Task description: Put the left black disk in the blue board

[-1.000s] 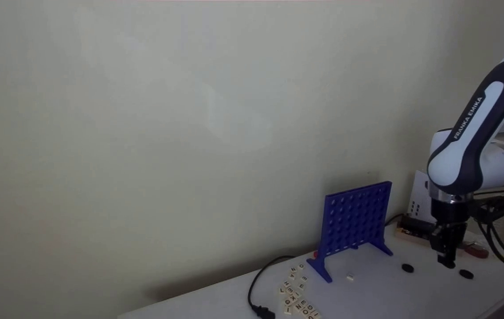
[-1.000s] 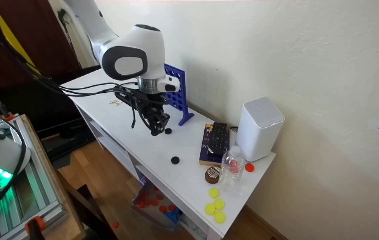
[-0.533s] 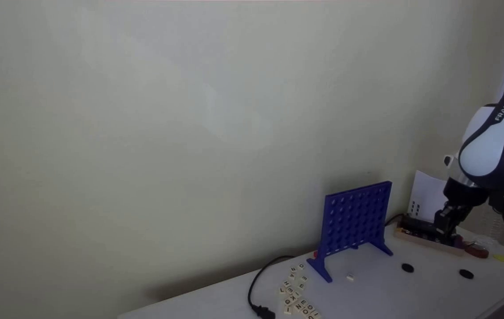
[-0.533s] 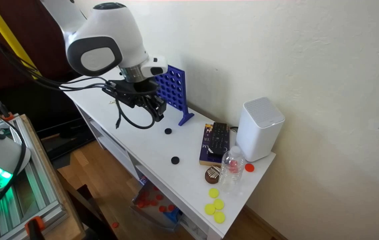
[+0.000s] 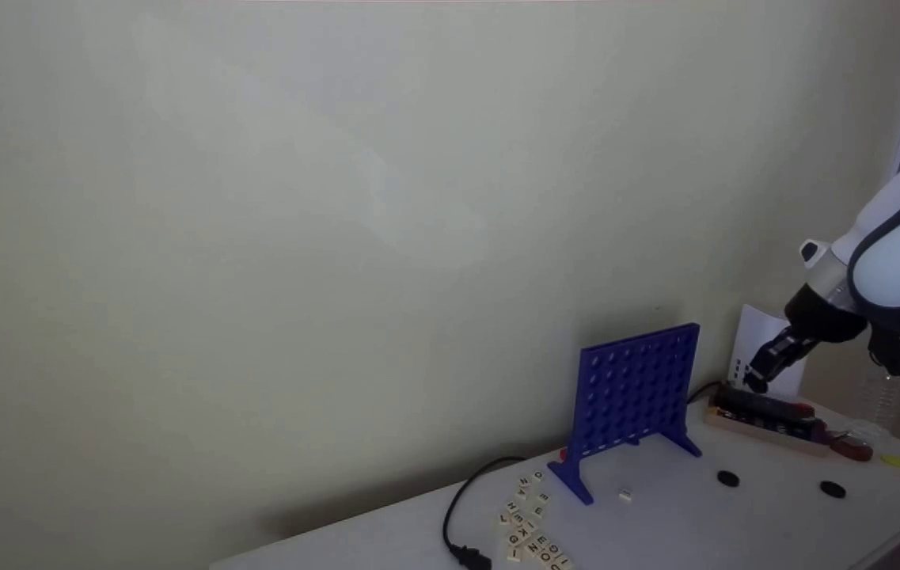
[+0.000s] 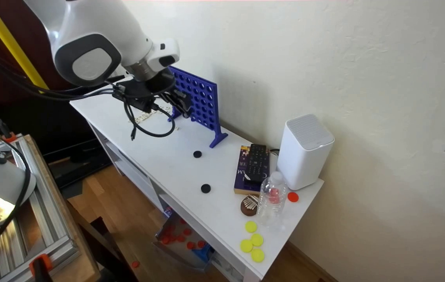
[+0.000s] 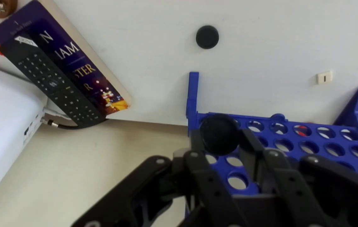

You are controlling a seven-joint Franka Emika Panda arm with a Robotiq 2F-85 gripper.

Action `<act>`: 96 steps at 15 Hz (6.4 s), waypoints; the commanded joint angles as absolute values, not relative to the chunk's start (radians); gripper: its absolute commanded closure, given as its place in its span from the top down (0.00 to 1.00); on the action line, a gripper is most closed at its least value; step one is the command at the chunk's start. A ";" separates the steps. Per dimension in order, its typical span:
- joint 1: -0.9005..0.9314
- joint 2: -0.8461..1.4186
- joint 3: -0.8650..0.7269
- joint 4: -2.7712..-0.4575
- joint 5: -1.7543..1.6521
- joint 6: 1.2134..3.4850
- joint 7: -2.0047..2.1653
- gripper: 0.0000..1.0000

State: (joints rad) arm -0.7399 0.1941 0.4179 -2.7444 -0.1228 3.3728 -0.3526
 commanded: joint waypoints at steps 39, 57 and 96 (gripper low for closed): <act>-1.279 0.456 0.620 -2.641 -0.916 3.876 -0.142 0.09; -0.514 0.461 -0.030 -2.513 -0.855 4.089 0.038 0.09; -0.381 0.605 -0.099 -2.434 -0.726 4.205 0.025 0.09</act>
